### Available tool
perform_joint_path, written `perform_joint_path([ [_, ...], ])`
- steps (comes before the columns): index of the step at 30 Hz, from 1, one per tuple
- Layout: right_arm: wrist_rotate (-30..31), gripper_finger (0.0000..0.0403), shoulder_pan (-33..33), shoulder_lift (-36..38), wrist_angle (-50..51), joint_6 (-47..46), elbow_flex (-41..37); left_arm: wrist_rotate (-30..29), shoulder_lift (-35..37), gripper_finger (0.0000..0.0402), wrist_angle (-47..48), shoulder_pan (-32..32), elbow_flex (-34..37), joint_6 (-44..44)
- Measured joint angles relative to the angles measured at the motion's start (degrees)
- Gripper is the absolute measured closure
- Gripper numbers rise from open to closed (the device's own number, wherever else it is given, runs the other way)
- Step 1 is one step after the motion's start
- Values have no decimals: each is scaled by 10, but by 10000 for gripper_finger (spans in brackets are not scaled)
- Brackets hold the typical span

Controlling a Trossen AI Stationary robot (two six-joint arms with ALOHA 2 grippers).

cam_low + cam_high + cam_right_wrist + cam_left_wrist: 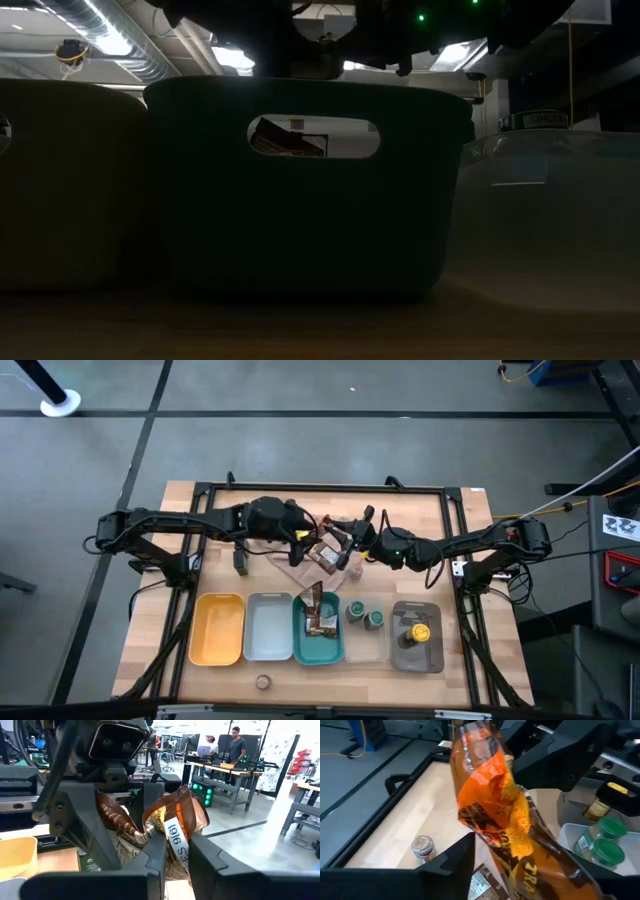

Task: Sort spices by type
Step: Put the orange seasoning bag into the green bin

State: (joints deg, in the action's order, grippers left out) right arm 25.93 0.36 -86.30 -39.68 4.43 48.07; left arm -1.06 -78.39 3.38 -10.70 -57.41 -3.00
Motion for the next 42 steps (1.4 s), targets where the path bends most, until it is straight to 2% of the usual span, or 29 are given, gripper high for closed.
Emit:
perform_joint_path([
  [4,1,343,0,0,0,-1,0,-7,0,278,-1,0,0,-2],
  [11,1,342,0,0,-1,-1,0,-10,0,388,-1,0,0,-6],
  [18,-1,341,0,0,1,-1,0,-2,1,395,8,0,0,-25],
  [21,-3,329,0,0,5,1,0,7,1,397,15,-1,0,-39],
  [26,-4,276,0,-1,28,3,1,29,2,399,44,-1,0,-58],
  [32,-5,203,1,-1,122,5,39,87,6,400,88,-1,0,-103],
  [36,-8,173,1,4,207,28,68,147,18,401,142,-1,0,-161],
  [40,5,162,-1,17,312,62,102,267,20,401,182,3,1,-241],
  [42,9,163,-1,19,353,83,118,304,20,401,197,12,1,-287],
])
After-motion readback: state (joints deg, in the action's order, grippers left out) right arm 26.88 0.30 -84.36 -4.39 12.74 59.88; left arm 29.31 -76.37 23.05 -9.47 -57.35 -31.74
